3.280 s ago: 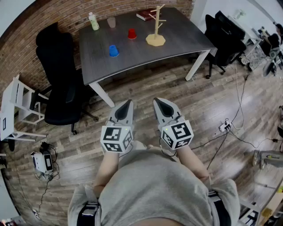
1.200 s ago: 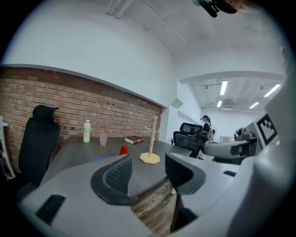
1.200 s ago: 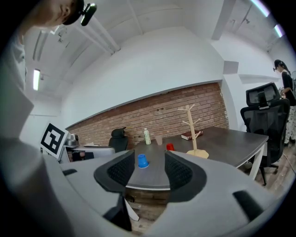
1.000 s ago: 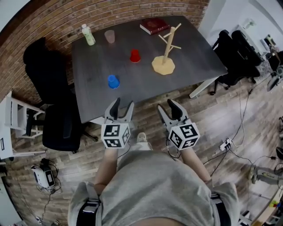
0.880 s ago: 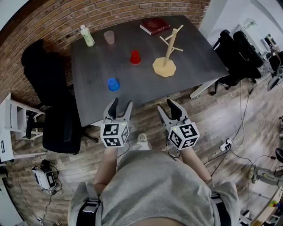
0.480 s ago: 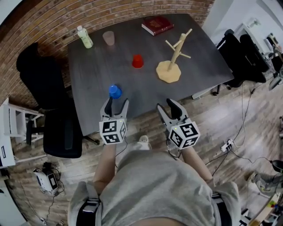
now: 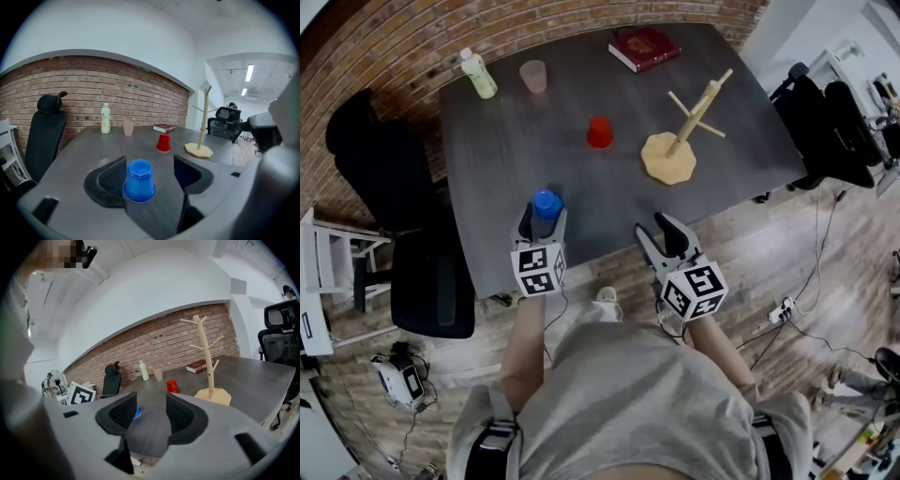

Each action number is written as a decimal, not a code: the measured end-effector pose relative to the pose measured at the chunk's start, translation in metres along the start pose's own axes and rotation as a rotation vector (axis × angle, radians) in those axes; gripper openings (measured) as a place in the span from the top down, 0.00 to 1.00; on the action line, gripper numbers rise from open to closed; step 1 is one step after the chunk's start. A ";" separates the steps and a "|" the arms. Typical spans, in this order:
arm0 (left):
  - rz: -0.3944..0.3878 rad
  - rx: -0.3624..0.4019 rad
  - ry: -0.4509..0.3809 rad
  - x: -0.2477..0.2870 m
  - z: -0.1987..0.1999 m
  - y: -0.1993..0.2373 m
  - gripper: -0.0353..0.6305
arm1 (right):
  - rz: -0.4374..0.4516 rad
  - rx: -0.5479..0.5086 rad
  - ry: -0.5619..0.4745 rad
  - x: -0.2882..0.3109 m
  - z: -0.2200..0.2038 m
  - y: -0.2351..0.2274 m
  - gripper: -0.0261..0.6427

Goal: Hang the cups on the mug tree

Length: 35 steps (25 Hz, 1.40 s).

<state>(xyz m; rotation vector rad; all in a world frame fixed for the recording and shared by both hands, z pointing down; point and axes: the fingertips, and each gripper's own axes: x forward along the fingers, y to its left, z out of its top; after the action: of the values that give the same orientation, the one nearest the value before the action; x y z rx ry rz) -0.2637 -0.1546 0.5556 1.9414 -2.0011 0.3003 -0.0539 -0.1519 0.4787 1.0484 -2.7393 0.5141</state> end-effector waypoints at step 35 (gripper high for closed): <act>-0.106 0.026 -0.032 0.019 0.047 -0.028 0.64 | -0.045 0.015 -0.041 -0.007 0.007 -0.004 0.69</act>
<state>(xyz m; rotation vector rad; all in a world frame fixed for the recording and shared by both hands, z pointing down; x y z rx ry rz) -0.2404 -0.1912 0.5173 2.0718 -1.9138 0.2716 -0.0463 -0.1524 0.4713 1.1339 -2.7439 0.5127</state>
